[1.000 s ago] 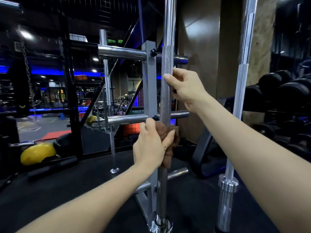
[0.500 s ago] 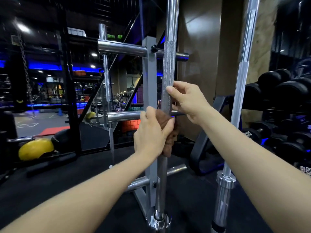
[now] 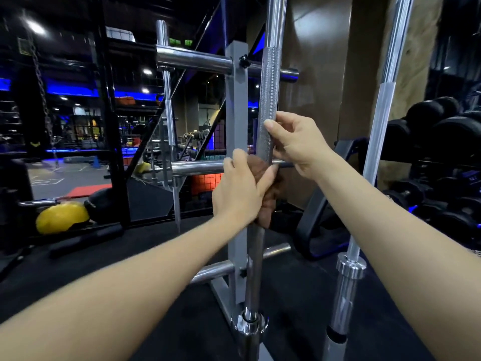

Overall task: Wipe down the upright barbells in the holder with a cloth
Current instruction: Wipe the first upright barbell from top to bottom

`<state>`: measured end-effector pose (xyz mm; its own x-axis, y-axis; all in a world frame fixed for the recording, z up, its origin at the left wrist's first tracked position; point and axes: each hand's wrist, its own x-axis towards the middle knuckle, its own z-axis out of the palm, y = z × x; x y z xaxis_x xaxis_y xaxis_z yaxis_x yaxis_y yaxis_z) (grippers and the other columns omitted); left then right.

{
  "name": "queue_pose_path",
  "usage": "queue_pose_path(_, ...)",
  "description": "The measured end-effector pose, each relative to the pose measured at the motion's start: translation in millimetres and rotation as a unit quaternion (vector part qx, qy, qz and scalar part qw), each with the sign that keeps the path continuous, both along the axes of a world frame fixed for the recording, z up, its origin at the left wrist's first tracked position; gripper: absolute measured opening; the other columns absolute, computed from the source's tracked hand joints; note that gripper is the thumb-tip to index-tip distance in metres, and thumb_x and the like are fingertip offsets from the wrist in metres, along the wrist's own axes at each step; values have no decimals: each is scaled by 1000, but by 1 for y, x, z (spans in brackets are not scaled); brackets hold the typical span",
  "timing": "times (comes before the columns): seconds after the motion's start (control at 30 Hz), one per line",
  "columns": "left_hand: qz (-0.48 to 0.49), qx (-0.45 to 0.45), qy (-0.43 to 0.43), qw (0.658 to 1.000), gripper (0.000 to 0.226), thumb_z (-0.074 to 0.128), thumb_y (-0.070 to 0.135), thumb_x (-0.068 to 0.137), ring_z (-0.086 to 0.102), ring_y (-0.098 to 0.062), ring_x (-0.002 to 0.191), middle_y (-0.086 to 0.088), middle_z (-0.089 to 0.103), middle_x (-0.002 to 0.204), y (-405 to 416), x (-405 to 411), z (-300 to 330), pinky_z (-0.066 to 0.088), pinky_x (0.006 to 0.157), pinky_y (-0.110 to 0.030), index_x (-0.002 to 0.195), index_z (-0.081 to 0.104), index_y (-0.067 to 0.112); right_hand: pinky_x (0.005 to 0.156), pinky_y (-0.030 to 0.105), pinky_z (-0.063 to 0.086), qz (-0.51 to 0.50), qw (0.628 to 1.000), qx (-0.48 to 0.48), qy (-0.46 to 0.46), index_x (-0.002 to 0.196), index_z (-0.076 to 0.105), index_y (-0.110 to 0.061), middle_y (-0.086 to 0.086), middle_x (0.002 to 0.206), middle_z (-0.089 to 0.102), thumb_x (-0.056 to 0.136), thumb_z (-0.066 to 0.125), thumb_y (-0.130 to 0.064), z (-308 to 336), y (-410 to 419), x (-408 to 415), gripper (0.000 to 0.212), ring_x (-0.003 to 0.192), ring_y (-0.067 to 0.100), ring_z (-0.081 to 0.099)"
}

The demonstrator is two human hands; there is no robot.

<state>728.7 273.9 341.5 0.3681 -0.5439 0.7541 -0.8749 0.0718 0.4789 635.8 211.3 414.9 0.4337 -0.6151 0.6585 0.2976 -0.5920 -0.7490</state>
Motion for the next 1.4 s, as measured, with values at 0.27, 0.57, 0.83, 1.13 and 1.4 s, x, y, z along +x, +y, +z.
queue_pose_path(0.27,38,190,-75,978,53,44,64,86,59,-29,98,-2,43,106,22,10,-83,44,66,-37,106,30,17,75,33,54,-7,1000,12,4,91,65,-21,4,90,63,98,51,-12,0,4,2,19,80,13,61)
queue_pose_path(0.57,-9,-5,5,1000,46,45,60,87,57,-30,94,1,44,105,0,1,-19,37,66,-36,102,33,19,70,28,53,-6,1000,-9,-12,90,64,-20,-2,80,62,98,51,-11,-4,-1,2,18,76,10,59)
queue_pose_path(0.83,27,215,-40,975,53,40,68,85,59,-30,101,-2,45,108,21,13,-94,47,74,-41,104,29,19,74,33,55,-7,1000,-17,-14,95,65,-20,5,89,64,97,50,-7,-6,1,5,20,80,13,61)
queue_pose_path(1.13,16,7,12,1000,54,46,61,87,57,-33,99,-5,46,111,3,-3,-14,40,70,-40,111,36,14,62,24,51,-21,999,-35,-22,92,64,-22,-3,81,65,97,52,-9,-8,-5,4,18,74,9,60)
queue_pose_path(1.4,26,205,-12,978,57,41,67,86,58,-31,103,-4,45,111,18,10,-85,43,74,-40,111,31,17,72,32,52,-48,998,-32,-11,91,66,-27,-7,83,67,97,52,-11,-7,-1,5,22,79,9,62)
